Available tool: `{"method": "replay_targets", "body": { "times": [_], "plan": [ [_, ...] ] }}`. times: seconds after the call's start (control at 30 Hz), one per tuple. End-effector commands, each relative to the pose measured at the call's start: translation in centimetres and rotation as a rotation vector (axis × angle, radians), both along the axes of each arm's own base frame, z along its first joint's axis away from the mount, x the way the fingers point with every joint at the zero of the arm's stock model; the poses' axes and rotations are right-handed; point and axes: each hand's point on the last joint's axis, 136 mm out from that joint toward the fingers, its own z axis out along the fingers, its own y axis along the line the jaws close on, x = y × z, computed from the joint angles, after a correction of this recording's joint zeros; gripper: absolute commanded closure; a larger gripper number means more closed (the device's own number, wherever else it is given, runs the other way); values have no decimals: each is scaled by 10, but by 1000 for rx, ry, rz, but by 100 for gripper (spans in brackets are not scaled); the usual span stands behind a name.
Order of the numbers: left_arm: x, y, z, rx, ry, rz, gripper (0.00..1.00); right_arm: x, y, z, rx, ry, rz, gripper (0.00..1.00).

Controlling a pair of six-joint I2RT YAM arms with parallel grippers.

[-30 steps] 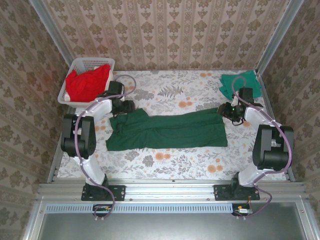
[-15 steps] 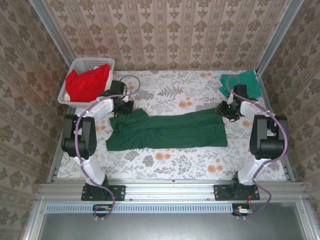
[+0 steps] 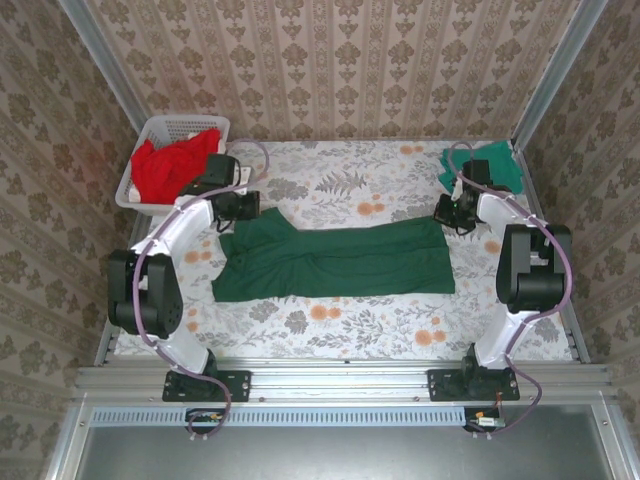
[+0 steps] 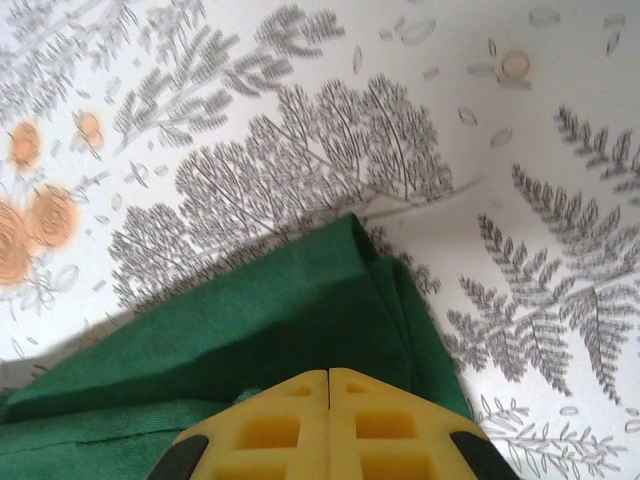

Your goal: Fold and stack the t-shirts

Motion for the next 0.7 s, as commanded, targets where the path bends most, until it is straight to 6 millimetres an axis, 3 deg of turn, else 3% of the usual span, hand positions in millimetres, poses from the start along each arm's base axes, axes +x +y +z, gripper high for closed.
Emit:
{"method": "replay_targets", "body": {
  "times": [0.0,0.2,0.3,0.47,0.57,0.67],
  "plan": [
    [16,0,39,1,-97,-29,100,22,0,13,-6,-45,28,100],
    [52,-1,73,14,-225,-59,100,49,6,28,13,-99,87,100],
    [54,-7,98,-15,-287,-80,100,49,5,33,-3,-110,108,100],
    [37,-13,130,19,-395,-128,100,52,3,43,14,-134,112,100],
    [46,-7,136,71,-436,-113,100,66,1,52,26,-137,105,100],
    [63,-9,135,87,-462,-127,100,75,-2,47,18,-135,101,100]
  ]
}}
